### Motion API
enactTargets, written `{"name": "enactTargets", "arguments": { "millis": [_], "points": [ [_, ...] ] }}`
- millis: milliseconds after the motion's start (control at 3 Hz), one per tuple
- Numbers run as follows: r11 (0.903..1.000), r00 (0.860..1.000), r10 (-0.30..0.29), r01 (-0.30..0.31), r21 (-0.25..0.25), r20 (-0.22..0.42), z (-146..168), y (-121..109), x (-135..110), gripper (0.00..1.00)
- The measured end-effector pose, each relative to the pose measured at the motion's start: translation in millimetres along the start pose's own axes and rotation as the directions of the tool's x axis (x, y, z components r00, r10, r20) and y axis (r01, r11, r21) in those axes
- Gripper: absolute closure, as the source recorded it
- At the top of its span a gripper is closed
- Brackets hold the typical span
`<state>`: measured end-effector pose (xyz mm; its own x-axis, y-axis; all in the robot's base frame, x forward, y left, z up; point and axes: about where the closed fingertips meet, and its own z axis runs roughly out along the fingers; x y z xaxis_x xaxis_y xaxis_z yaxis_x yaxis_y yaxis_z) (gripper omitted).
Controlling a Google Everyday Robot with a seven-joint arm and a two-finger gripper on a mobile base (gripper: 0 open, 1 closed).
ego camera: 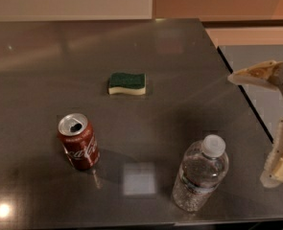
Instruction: Move water bottle near sponge
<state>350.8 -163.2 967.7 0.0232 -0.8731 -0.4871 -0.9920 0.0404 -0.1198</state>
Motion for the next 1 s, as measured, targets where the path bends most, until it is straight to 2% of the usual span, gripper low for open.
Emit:
{"name": "enactTargets", "arguments": {
  "millis": [333, 667, 1000],
  "points": [
    [0.9987, 0.997, -0.021, 0.025, -0.044, 0.072, 11, 25, -14, 0.00],
    [0.9963, 0.992, -0.017, 0.028, -0.082, 0.127, 21, 47, -23, 0.00],
    [0.9954, 0.985, -0.011, 0.027, -0.092, 0.174, 29, 60, -30, 0.00]
  ]
}}
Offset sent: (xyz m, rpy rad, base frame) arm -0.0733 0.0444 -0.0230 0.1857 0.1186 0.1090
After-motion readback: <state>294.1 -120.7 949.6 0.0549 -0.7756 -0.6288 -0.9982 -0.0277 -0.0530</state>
